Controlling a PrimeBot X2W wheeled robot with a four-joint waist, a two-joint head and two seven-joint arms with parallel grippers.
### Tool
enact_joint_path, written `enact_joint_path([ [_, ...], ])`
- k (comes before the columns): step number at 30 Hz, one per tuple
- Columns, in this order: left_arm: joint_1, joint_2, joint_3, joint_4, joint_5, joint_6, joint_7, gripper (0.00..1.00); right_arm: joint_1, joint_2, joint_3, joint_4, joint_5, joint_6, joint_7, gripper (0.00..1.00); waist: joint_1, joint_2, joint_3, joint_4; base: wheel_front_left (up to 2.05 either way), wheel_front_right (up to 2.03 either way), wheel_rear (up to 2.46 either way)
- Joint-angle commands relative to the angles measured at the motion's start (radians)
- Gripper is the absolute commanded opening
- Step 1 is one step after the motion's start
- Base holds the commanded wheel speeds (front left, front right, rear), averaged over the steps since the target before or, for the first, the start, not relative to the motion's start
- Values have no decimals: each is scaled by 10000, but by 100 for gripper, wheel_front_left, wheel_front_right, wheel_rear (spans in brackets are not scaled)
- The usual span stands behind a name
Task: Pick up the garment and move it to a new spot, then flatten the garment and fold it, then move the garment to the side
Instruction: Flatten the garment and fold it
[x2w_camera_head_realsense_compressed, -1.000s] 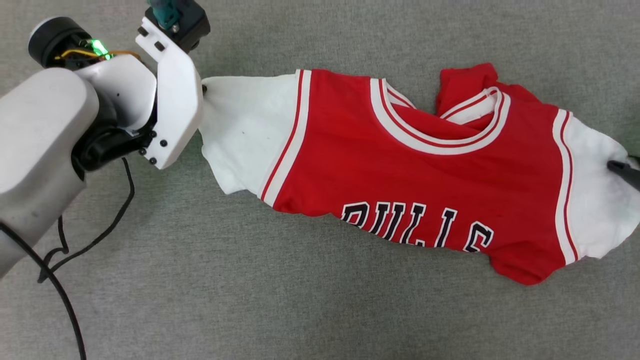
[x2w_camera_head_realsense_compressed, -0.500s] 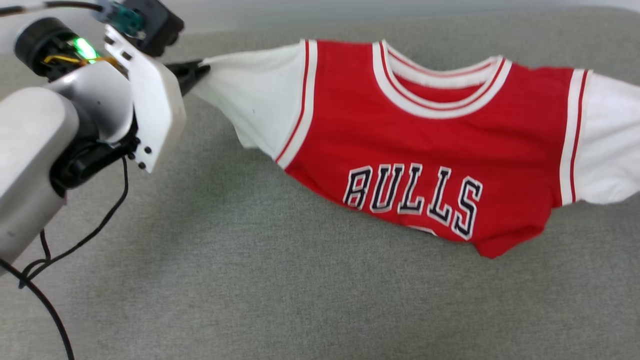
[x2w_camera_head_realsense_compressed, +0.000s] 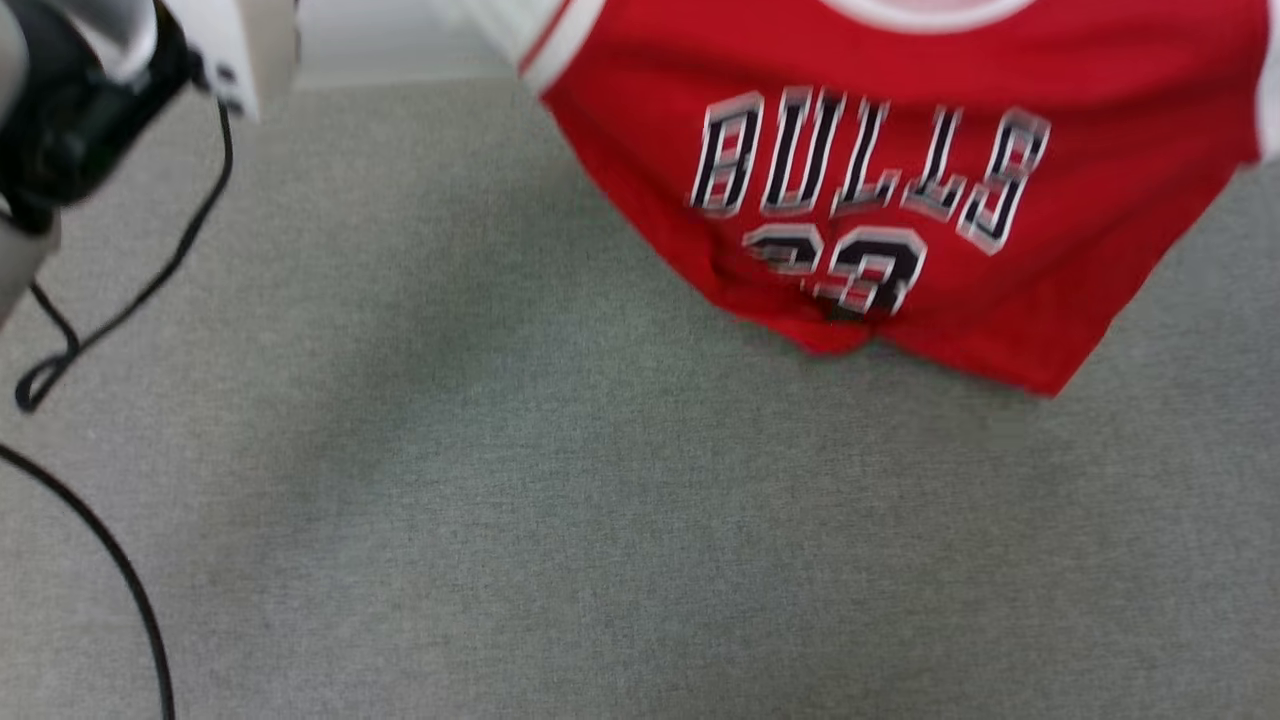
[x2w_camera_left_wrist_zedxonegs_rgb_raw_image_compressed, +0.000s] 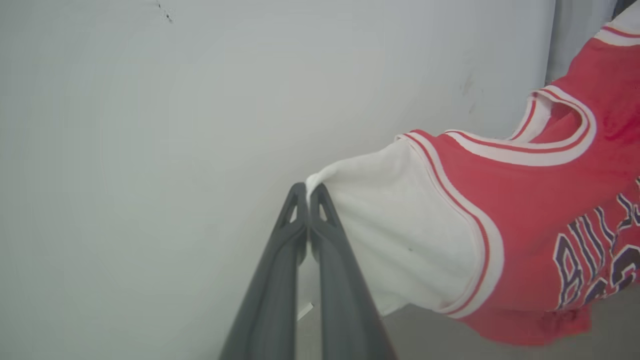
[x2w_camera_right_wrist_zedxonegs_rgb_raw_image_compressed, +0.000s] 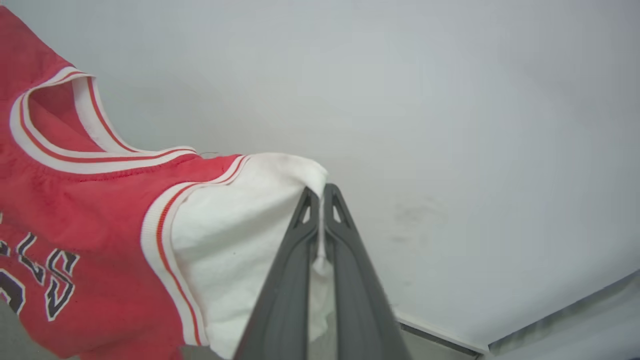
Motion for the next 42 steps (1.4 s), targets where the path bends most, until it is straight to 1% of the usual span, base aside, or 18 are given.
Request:
enact_joint_path([
  [1,-300,-206,143,180,92,74,-208,0,-515,311,10,114,-207,-7,-41,0,1,-1,341,96,0,0,0],
  [4,-1149,-640,455,651,299,188,-567,0,-1863,771,21,552,-841,-7,-7,0,1,-1,821,184,0,0,0],
  [7,-2070,-1032,721,1339,571,211,-936,0,-3293,1324,209,1053,-1647,-7,84,0,1,-1,1341,213,0,0,0],
  [12,-3620,-1550,1026,2445,1039,87,-1514,0,-5600,2358,274,2261,-2836,-7,-204,0,1,-1,2231,221,0,0,0],
  [15,-4508,-1827,1203,3048,1251,24,-1871,0,-6855,2843,383,2978,-3447,-7,-519,0,1,-1,2683,240,0,0,0],
  [16,-4776,-1931,1214,3259,1257,-60,-1879,0,-7234,2991,413,3193,-3581,-7,-651,0,1,-1,2815,250,0,0,0],
  [20,-5947,-2294,1496,3974,1289,-254,-2221,0,-8600,3444,539,3996,-4147,-7,-1163,0,1,-1,3243,288,0,0,0],
  [25,-6810,-2643,1593,4774,1293,-497,-2599,0,-9820,3820,883,4853,-4493,-7,-1534,0,1,-1,3540,338,0,0,0],
  [29,-6823,-2755,1502,5358,1263,-680,-2917,0,-10085,4058,1395,5478,-4479,-7,-1843,0,1,-1,3668,353,0,0,0],
  [33,-6179,-2828,1313,5887,1138,-824,-3284,0,-9506,4158,1984,6077,-4320,-7,-2350,0,1,-1,3600,366,0,0,0],
  [38,-4694,-2788,896,6356,879,-966,-3809,0,-8306,4346,2749,6649,-3821,-7,-3108,0,1,-1,3227,337,0,0,0],
  [42,-3093,-2732,474,6469,624,-1019,-4160,0,-6960,4409,3459,6829,-3344,-7,-3669,0,1,-1,2734,350,0,0,0],
])
